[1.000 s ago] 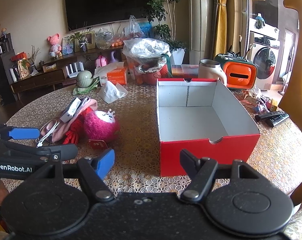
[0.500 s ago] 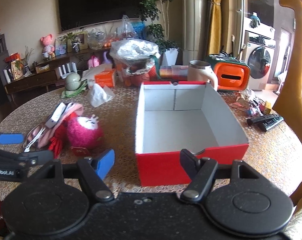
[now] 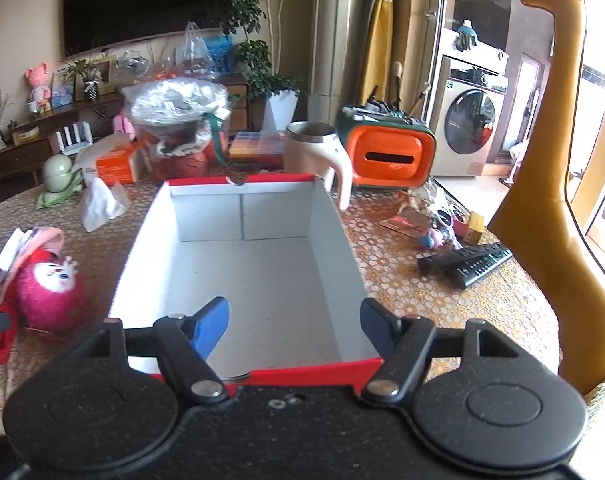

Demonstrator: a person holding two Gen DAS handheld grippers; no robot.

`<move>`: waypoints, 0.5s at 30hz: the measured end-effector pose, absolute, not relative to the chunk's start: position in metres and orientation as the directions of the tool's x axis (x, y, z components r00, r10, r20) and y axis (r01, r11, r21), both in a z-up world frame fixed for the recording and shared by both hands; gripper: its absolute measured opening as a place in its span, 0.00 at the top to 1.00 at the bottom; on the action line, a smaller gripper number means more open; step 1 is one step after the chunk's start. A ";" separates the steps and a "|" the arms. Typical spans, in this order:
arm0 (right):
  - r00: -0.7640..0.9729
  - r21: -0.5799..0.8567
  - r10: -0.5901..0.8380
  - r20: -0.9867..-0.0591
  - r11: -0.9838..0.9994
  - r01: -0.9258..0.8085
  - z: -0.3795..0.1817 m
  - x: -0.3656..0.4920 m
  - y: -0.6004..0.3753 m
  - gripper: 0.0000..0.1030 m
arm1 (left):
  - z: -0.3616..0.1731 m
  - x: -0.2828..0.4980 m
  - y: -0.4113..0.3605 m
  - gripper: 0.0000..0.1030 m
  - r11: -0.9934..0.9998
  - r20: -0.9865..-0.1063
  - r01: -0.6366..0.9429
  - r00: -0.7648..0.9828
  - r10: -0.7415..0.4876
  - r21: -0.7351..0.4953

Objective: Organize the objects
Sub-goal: 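Grasp the pink fluffy plush toy with the left tool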

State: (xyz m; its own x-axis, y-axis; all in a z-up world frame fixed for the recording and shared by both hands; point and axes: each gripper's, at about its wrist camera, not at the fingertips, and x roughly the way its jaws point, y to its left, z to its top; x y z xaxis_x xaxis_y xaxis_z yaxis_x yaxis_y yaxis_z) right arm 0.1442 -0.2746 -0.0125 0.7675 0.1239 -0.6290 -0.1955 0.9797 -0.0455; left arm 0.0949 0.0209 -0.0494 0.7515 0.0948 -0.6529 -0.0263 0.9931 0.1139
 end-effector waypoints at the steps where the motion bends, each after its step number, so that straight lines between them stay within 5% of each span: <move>1: 0.764 -0.047 0.119 -0.634 0.980 -0.192 -0.014 0.150 -0.278 0.30 | -0.052 0.101 0.021 0.00 0.992 -0.656 -0.024 0.748 0.098 0.120; 15: 0.668 -0.029 0.073 -0.741 0.990 -0.140 -0.044 0.214 -0.313 0.33 | -0.089 0.155 0.019 0.00 0.982 -0.701 -0.037 0.696 0.157 0.183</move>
